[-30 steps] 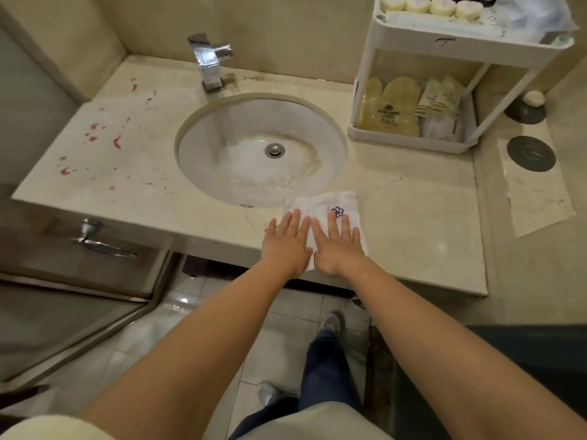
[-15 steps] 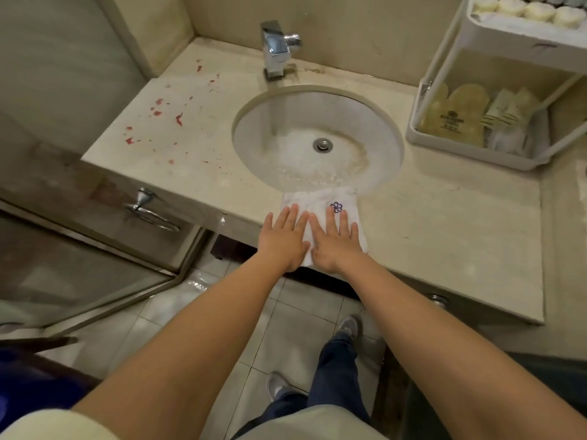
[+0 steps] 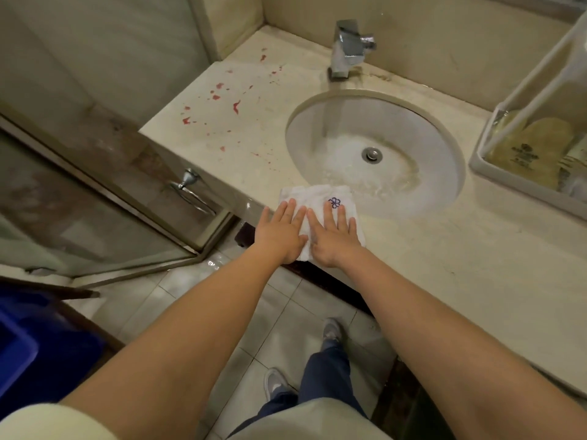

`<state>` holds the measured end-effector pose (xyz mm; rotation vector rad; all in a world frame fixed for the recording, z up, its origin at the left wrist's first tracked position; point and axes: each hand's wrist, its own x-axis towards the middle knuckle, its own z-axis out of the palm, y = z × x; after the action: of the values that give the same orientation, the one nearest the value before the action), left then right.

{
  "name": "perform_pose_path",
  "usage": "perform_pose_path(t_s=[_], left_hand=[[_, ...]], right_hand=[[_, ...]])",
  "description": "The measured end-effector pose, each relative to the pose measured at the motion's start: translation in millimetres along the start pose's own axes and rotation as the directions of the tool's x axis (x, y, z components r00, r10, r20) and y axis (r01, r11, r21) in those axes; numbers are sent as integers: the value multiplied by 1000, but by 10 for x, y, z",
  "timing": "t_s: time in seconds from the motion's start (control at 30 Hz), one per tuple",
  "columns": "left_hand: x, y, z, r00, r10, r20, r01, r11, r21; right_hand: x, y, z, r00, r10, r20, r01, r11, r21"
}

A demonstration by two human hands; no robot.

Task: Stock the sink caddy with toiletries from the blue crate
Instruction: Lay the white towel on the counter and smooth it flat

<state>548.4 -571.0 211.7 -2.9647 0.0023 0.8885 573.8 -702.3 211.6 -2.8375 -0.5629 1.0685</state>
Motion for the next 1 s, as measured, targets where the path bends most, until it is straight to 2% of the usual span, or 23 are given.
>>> perform_pose_path(t_s=[0.37,0.57,0.73,1.0], left_hand=[[153,-420,-161,979,-198,44,202,964,-170],[316,-571,-292,957,-286,55,291,936,-197],[457,-669,-384,937,-341,74,349,914,-208],[617,-863,-497,920,-381,89,391,896,-208]], right_hand=[[532,-316,-452,979,-168,117,183,974,-134],[825,-396,-721,954,-242,179,277,937,-211],[1045,-436,-879,941,-298,160,334,897,-289],[1316,-552,-1019,928,-343,146,373,871,-321]])
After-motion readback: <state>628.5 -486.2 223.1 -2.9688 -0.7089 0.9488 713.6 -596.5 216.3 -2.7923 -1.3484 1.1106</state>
